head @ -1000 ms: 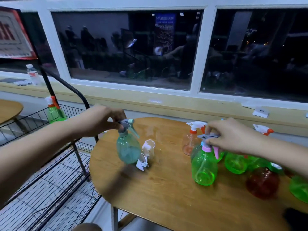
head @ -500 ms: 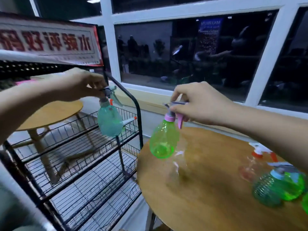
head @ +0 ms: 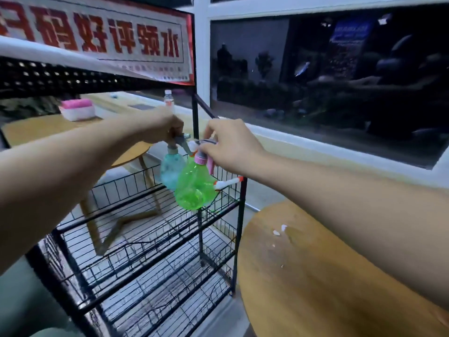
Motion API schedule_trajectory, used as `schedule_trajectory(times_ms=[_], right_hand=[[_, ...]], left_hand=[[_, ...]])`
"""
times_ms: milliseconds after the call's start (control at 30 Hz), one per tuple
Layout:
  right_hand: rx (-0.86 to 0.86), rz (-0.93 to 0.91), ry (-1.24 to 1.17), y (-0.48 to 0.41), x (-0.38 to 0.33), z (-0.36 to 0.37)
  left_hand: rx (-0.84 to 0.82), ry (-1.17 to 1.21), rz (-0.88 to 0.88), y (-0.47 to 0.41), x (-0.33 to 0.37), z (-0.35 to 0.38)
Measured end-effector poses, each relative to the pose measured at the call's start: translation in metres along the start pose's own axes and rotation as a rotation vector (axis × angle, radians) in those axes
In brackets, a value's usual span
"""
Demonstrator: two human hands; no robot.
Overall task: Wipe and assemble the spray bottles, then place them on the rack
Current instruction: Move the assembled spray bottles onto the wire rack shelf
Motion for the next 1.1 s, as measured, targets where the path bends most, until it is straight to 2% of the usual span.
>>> schedule_trajectory(times_ms=[233,467,600,833,1000,1100], right_hand=[[-0.068,-0.028,0.058,-0.033,-0.015,0.086],[-0.057,-0.093,0.201,-0.055,-0.016,0.129],[-0.089,-0.076,0.273,-0.055,-0.007,0.149],[-0.088,-0.046,0.221,-0.049,0.009,0.132],[-0.043,-0.05,0.184,-0.033,0.033,0.09],[-0.058,-0.037,0.218,-0.015,0.057,0.06]], left_hand=[[0.008,-0.078,0.064,-0.028,-0.035,0.044],[0.057,-0.209,0.097,-0.036,-0.036,0.06],[0.064,-0.152,0.075,-0.037,-0.045,0.075],[0.063,-0.014,-0.009,-0.021,-0.029,0.064],[0.133,0.083,0.036,-0.007,0.007,0.043],[0.18,0.125,0.123,0.008,0.042,0.032]])
Point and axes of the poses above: each hand's wrist, its own y-axis away from the middle knuckle, its own z-axis out of the palm, x = y × z, the point moved 6 cm from there along -y, towards the middle knuckle, and after that the axes turned 12 degrees about y, right-handed, at the moved point
